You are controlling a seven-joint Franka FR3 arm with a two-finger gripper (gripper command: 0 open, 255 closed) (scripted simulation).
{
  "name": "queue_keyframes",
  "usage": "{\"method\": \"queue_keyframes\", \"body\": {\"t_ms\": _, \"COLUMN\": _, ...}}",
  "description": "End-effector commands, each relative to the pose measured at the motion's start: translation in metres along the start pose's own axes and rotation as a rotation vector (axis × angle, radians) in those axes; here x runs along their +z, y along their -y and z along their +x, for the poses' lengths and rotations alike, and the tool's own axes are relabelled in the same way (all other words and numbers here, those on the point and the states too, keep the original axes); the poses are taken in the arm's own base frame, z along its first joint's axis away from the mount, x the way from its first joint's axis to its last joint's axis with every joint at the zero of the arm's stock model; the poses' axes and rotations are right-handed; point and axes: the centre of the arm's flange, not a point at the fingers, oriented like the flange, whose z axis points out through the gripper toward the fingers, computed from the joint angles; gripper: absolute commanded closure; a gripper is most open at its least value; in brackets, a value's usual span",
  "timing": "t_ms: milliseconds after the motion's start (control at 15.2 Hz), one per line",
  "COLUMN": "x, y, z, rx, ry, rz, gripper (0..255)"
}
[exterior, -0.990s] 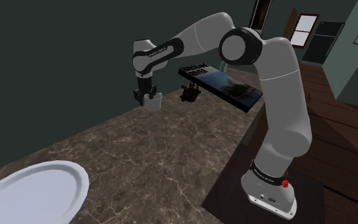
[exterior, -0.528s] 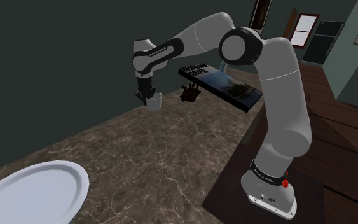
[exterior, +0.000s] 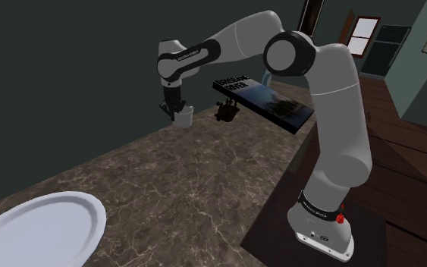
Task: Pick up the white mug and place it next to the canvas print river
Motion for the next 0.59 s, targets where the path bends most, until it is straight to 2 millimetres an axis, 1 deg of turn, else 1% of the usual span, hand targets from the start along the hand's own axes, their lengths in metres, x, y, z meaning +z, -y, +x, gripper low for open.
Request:
{"method": "queue_keyframes", "body": {"t_ms": 0, "x": -0.011, "y": -0.001, "z": -0.001, "rx": 0.000, "ry": 0.000, "rz": 0.000, "gripper": 255}}
{"method": "queue_keyframes", "body": {"t_ms": 528, "x": -0.053, "y": -0.003, "z": -0.002, "rx": 0.000, "ry": 0.000, "rz": 0.000, "gripper": 255}}
